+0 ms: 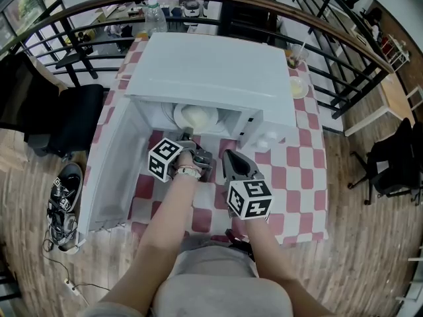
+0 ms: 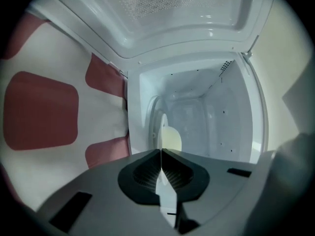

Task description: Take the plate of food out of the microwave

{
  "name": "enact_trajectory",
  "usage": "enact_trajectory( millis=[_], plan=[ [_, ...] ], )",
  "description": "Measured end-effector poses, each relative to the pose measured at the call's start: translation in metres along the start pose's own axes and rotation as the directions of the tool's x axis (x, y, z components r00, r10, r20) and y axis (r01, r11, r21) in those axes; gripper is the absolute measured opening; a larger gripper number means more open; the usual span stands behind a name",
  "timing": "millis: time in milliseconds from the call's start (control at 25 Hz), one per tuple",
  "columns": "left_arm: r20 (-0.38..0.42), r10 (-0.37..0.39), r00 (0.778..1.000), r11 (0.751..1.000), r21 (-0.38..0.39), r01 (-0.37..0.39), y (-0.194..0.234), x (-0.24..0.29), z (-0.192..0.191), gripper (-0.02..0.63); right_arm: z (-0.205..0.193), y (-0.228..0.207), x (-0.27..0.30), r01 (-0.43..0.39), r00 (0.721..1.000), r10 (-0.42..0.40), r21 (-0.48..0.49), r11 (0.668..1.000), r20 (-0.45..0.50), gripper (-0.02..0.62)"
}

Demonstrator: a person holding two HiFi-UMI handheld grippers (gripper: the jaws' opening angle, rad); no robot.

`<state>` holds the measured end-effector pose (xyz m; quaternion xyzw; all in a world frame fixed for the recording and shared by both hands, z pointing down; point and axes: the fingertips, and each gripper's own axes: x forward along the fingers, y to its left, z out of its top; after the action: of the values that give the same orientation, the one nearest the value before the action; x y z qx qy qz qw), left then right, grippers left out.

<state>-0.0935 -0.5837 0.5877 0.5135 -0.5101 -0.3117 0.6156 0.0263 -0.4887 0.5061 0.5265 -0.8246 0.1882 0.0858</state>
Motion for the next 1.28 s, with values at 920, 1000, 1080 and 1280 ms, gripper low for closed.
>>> enact_trajectory(
  millis=[920,1000,1080,1280],
  plan=[
    [-0.006,-0.093,0.996,0.994,0.051,0.093,-0.006,-0.033,-0.006,0.011,0.004,0.019,-0.010,-0.074,0.996,0.074,-0.020,0.997,0.044,0.026],
    [-0.008,-0.098,0.995,0.994,0.049,0.098,-0.008,-0.038,-0.008,0.011,0.004,0.021,-0.013,-0.071,0.996,0.072,-0.029,0.997,0.043,0.026],
    [-0.011,-0.100,0.995,0.994,0.049,0.100,-0.009,-0.043,-0.009,0.011,0.005,0.022,-0.016,-0.071,0.996,0.072,-0.035,0.997,0.044,0.026],
    [-0.009,-0.116,0.993,0.992,0.054,0.117,-0.014,-0.059,-0.010,0.011,0.005,0.029,-0.025,-0.082,0.995,0.085,-0.054,0.995,0.053,0.026]
  ],
)
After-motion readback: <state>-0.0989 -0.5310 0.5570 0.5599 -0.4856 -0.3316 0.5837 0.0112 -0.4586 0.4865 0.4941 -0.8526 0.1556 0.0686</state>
